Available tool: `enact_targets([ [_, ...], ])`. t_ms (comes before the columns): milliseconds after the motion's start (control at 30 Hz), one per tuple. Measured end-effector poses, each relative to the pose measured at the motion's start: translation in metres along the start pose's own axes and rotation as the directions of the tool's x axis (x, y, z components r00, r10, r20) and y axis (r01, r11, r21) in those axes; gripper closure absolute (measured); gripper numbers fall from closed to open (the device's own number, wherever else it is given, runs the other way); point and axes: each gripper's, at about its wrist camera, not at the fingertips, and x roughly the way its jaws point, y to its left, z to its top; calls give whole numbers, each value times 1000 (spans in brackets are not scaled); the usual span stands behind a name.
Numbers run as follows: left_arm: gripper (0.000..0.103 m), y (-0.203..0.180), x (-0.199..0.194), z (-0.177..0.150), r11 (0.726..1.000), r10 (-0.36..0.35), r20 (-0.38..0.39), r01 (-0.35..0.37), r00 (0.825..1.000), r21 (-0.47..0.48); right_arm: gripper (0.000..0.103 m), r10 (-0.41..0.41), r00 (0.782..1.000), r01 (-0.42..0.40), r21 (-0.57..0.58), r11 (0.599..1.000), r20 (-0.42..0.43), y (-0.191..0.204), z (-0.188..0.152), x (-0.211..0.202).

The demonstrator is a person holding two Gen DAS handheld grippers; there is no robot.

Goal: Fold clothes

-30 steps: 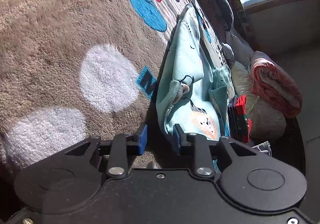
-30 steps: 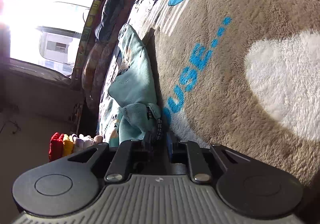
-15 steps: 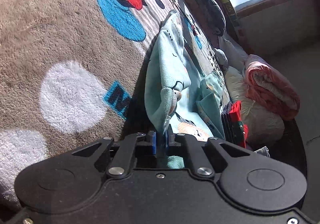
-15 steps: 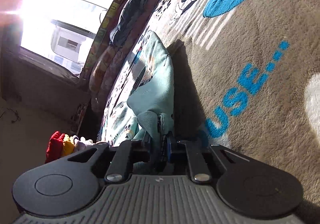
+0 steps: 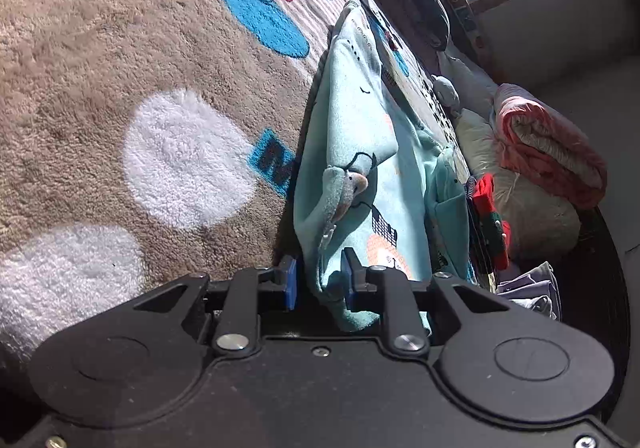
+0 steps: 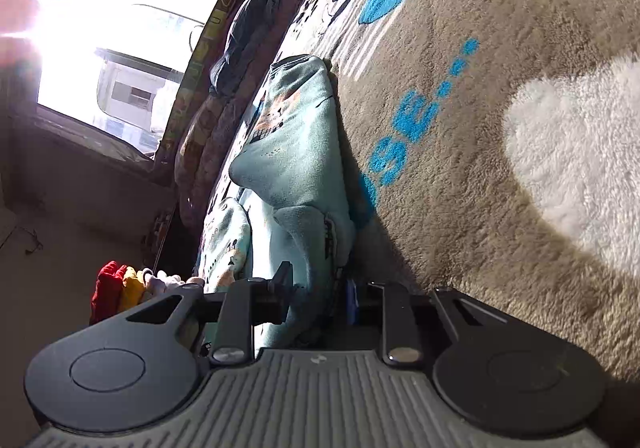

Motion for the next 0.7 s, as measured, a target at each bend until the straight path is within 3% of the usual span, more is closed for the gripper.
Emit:
enact_targets([
  [33,98,-6,-3,-2,999,15,10,-15,1000,41,81,-12,1000,11,-28,1000,-3,4,0,1],
  [133,98,-15,-10,-5,993,44,34,-48,998,112,91,-90,996,90,-87,992,8,7,2,-1],
  [233,97,-9,-3,-10,988,82,20,-84,996,129,91,-93,996,92,-139,986,-7,7,1,2],
  [367,92,-4,-8,-10,991,72,13,-73,997,112,84,-75,997,73,-106,992,-19,5,-2,-10],
  [433,85,-2,-12,-9,991,72,1,-71,997,111,81,-87,996,84,-148,985,-14,8,-5,-20],
  [533,83,1,-21,-9,991,90,-25,-87,996,102,79,-130,991,128,-319,939,15,26,-20,-44],
  [700,80,-3,-32,-8,987,126,-38,-121,991,104,76,-49,999,40,-466,884,-6,54,-33,-54],
])
